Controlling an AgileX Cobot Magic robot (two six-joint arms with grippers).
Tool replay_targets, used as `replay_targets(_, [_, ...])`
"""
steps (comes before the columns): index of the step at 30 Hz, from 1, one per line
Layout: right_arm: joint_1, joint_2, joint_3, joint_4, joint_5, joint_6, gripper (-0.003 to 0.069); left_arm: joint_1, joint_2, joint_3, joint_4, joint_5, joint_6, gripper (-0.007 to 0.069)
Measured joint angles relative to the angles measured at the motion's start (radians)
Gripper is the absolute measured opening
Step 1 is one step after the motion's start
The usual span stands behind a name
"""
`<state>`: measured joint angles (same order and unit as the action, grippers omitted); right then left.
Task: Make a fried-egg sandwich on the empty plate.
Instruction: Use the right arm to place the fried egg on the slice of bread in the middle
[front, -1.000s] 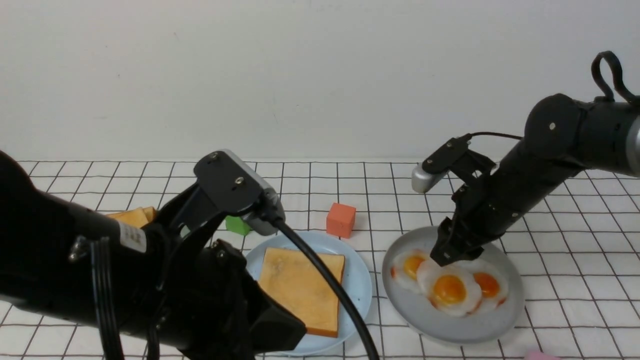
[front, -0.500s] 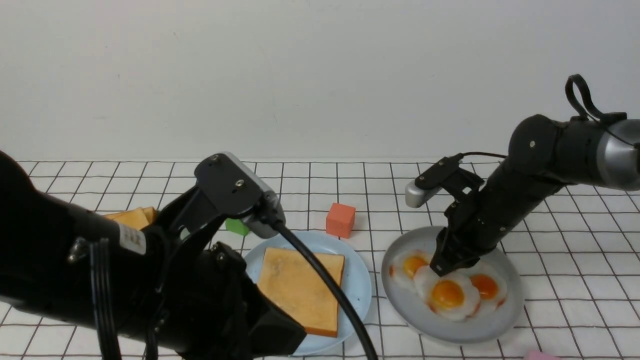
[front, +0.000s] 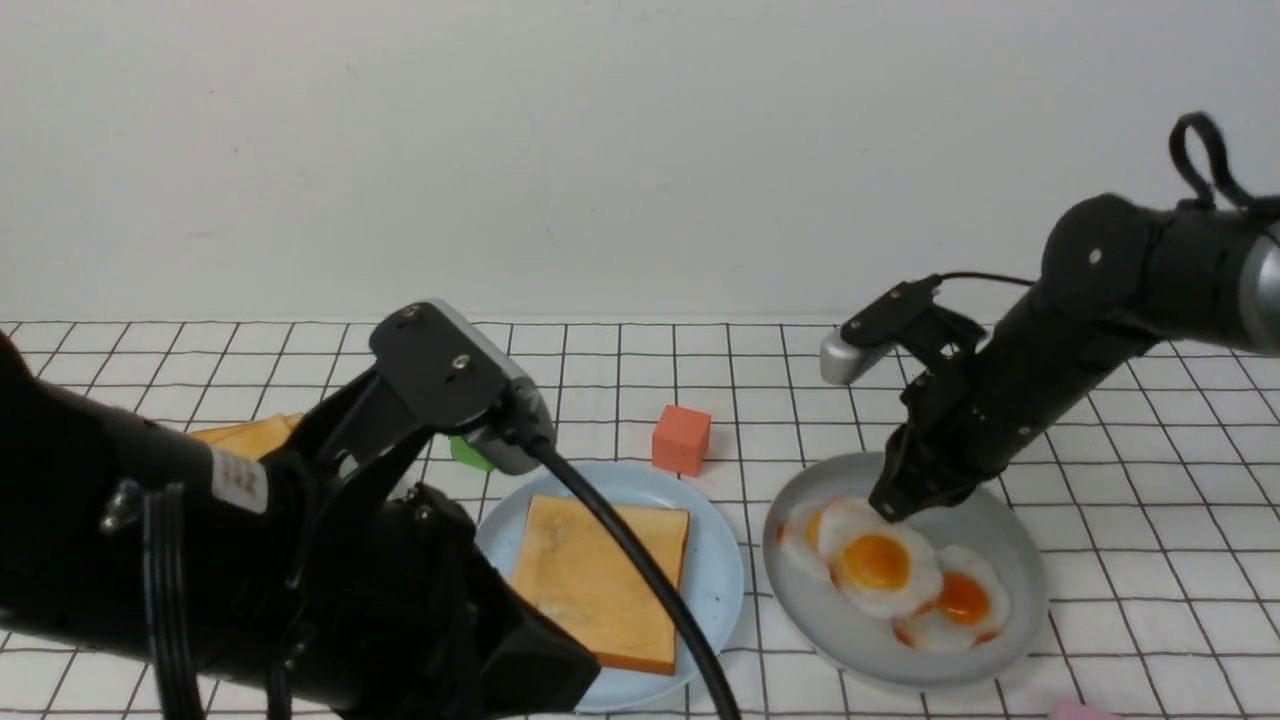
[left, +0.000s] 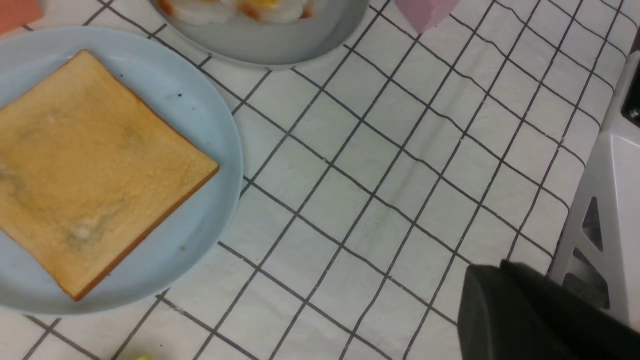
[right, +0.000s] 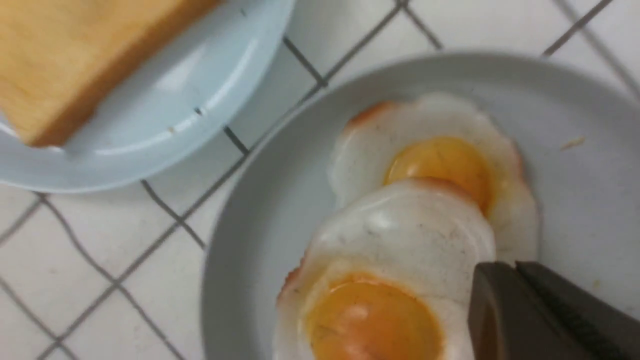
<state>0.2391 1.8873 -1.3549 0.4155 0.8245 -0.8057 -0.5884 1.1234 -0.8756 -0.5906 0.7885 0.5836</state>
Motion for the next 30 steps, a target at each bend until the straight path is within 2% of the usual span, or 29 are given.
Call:
replay_targets(2, [0.0,-0.025,-0.029,0.02,0.025,0.008,0.0022,0.0,-0.028,0.0,0.037,0.009,-0.04,0.0023])
replay_targets(5, [0.001,-0.047,-0.107,0.122,0.086,0.021,0.0022,0.0,-0.112,0.0,0.19,0.024,-0.2,0.0029])
replay_targets(7, [0.006,-0.047,-0.12,0.159,0.095,0.021,0.0022,0.0,-0.134,0.0,0.241,0.029,-0.245,0.0029])
replay_targets(9, [0.034,-0.042,-0.13,0.236,0.094,0.021,0.0022,0.0,-0.206,0.0,0.374,0.06,-0.404,0.0031])
replay_targets(13, [0.127,0.002,-0.137,0.339,0.036,0.021,0.0022,0.0,-0.278,0.0,0.508,0.102,-0.575,0.0036])
replay_targets(19, [0.25,0.16,-0.173,0.386,-0.063,0.021,0.0022,0.0,-0.336,0.057,0.547,0.124,-0.633,0.0038])
replay_targets(24, [0.279,0.249,-0.184,0.389,-0.127,0.022,0.0028,0.0,-0.346,0.102,0.551,0.131,-0.635,0.0039])
replay_targets(27, [0.279,0.267,-0.184,0.39,-0.162,0.042,0.0071,0.0,-0.346,0.111,0.546,0.132,-0.635,0.0039])
replay_targets(30, [0.279,0.252,-0.187,0.386,-0.174,0.047,0.0153,0.0,-0.346,0.112,0.544,0.13,-0.638,0.0039])
